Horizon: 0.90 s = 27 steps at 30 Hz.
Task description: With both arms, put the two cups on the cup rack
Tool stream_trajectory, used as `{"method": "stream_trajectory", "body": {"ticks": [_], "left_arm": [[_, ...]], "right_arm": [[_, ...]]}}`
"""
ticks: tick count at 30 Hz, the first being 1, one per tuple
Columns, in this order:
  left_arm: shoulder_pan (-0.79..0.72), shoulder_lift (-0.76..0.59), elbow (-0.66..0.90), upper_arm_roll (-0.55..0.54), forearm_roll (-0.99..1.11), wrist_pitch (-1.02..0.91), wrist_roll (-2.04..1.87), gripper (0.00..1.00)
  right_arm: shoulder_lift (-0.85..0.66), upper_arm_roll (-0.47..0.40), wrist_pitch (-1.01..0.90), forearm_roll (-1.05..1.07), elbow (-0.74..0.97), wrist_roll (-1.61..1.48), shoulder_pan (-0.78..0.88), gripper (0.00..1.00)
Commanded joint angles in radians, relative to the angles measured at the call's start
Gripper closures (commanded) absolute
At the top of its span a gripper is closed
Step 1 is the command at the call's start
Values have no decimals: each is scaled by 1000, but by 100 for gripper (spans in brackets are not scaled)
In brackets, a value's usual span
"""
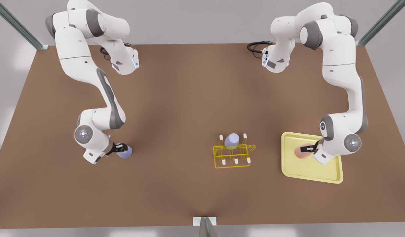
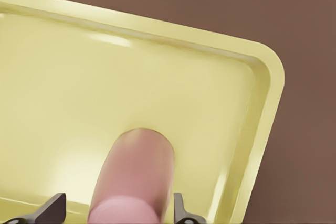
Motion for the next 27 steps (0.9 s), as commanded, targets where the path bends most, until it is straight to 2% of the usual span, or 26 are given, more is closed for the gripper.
{"method": "stream_trajectory", "body": {"ticks": [1, 8, 11, 12, 13, 22, 25, 27], "left_arm": [[-1, 0, -10, 0, -1, 47, 130, 0], [-2, 23, -50, 0, -1, 37, 128, 0], [-2, 29, -51, 0, -4, 50, 125, 1], [-6, 28, -51, 0, -4, 50, 125, 19], [-6, 28, -51, 0, -4, 50, 125, 21], [-10, 22, -42, -1, -5, 50, 98, 20], [-19, 3, -37, -4, -5, 48, 36, 20], [-41, -26, -37, -4, -4, 42, -27, 20]], "right_arm": [[1, 0, 138, 18, -15, 34, 1, 0], [0, 2, 144, 18, -99, 34, 4, 0], [0, 2, 233, 18, -176, 32, 4, 0], [1, 2, 236, 18, -179, 32, 6, 0], [3, 2, 236, 18, -182, 32, 6, 0], [15, 2, 276, 16, -211, 26, 6, 0], [15, 2, 276, 15, -208, 22, 6, 19], [14, 2, 276, 15, -205, 22, 6, 19]]}}
